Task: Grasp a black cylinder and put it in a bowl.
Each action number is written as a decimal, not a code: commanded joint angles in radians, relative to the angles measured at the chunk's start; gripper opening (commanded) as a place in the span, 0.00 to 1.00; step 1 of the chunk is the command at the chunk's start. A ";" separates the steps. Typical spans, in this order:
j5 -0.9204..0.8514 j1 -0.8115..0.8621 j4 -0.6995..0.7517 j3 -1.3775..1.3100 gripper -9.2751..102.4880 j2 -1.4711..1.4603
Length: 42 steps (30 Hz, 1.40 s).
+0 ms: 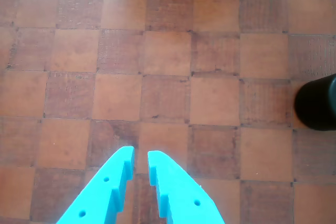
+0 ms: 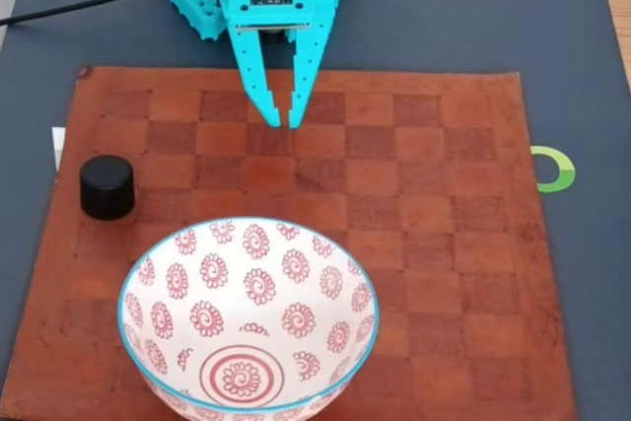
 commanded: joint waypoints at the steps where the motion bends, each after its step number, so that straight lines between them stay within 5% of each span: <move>1: -0.003 0.006 -0.008 -0.037 0.09 0.051; 21: -0.005 0.009 0.100 -0.150 0.10 0.025; 29: -0.012 0.009 0.074 -0.345 0.23 -0.318; 42: -0.084 0.041 0.074 -0.612 0.23 -0.647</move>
